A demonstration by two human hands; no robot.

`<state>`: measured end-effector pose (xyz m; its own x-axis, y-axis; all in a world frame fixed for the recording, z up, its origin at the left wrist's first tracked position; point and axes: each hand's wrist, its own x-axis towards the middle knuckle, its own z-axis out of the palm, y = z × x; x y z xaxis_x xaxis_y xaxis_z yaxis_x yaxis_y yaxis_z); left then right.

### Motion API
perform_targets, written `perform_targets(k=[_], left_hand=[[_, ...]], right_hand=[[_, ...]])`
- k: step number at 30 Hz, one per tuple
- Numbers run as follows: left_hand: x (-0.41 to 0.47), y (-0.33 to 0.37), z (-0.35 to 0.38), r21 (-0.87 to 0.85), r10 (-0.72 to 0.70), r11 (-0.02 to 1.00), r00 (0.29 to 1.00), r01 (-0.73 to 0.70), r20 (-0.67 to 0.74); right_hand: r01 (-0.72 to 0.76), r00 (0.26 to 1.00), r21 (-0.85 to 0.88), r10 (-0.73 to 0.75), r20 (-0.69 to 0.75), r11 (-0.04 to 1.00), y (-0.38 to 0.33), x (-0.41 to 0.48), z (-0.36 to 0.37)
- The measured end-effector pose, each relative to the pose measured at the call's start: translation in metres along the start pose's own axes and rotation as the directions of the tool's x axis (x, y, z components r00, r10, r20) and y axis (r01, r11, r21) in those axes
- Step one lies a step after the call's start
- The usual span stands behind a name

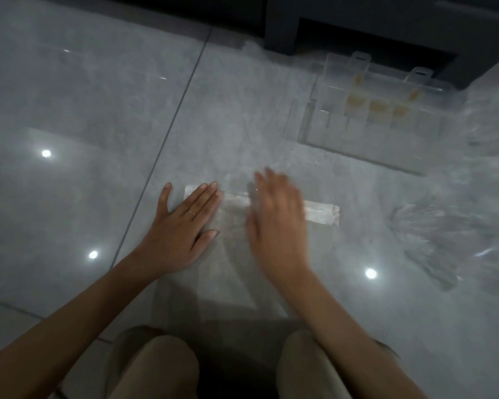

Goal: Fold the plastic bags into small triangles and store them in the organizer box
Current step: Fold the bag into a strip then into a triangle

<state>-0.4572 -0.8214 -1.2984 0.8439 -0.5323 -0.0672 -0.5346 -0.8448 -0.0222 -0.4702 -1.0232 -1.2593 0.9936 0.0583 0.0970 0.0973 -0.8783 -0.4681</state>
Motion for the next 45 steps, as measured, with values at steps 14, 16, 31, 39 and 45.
perform_targets(k=[14,16,31,39,45], left_hand=[[-0.003,-0.011,-0.004,0.005,-0.003,1.000,0.995,0.002,0.095],[-0.005,-0.013,-0.005,-0.006,0.005,1.000,0.994,-0.004,0.107],[0.010,0.017,-0.019,0.036,0.359,0.932,0.902,-0.361,-0.242],[0.015,0.021,-0.016,0.098,0.326,0.945,0.904,-0.311,-0.278],[0.025,0.024,-0.035,-0.249,0.190,0.943,0.972,-0.219,-0.137]], right_hand=[[-0.009,0.976,-0.264,0.065,0.206,0.965,0.069,-0.031,0.008],[-0.087,0.969,-0.311,0.154,0.196,0.947,0.093,-0.040,-0.009],[0.312,0.950,0.060,-0.313,0.005,0.948,0.056,-0.025,0.002],[0.303,0.952,0.058,-0.299,-0.060,0.951,0.055,-0.029,0.010],[0.275,0.961,0.093,-0.275,-0.012,0.957,0.054,-0.032,0.011]])
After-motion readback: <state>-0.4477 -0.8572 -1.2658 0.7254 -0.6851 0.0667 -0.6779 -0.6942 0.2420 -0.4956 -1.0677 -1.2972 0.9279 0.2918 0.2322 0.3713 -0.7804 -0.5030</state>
